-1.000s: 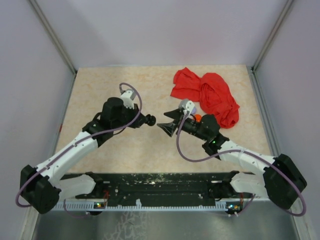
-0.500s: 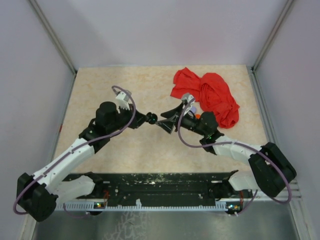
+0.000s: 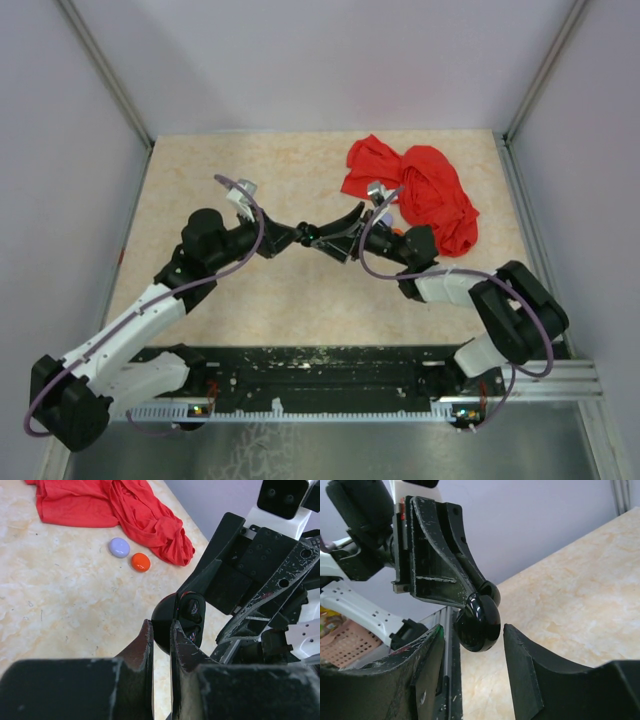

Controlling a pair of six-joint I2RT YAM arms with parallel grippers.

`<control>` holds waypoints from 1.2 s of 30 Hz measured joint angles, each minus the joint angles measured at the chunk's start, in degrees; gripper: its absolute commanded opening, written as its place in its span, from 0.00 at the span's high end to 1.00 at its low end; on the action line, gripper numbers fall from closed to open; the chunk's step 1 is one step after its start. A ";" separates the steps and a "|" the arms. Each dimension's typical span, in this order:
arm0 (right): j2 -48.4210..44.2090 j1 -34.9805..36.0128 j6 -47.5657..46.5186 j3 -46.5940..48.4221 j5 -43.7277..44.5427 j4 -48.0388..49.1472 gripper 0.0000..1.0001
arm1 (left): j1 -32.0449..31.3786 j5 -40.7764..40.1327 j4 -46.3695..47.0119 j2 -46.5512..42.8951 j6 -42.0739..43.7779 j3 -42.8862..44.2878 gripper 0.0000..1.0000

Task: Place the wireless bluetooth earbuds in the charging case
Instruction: Close the charging case.

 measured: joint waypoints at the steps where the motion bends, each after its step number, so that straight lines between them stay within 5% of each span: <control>1: 0.52 -0.20 1.05 0.02 -0.37 1.22 0.50 | 0.00 0.44 0.39 -0.02 -0.15 -0.22 1.00; 8: 1.99 -0.35 4.44 0.04 -2.16 5.33 0.61 | 0.02 2.27 2.36 -0.37 -1.42 -1.07 1.00; 11: 2.08 -0.37 5.11 0.07 -2.58 6.40 0.75 | 0.02 3.17 3.19 -0.37 -1.84 -1.09 1.00; 14: 2.62 -0.72 6.51 0.11 -2.97 7.80 0.88 | 0.04 3.76 3.85 -0.39 -1.88 -1.09 0.83; 19: 4.24 -0.94 8.83 0.15 -3.89 10.25 1.00 | 0.22 3.96 3.78 -0.74 -1.84 -1.51 0.72; 29: 4.81 -0.98 10.29 0.85 -6.45 13.57 1.00 | 1.49 2.21 1.97 -5.16 -1.05 -1.99 0.43; 36: 4.81 -1.05 10.62 0.87 -7.45 13.90 1.00 | 6.54 4.70 2.49 -6.69 -2.08 -3.30 0.12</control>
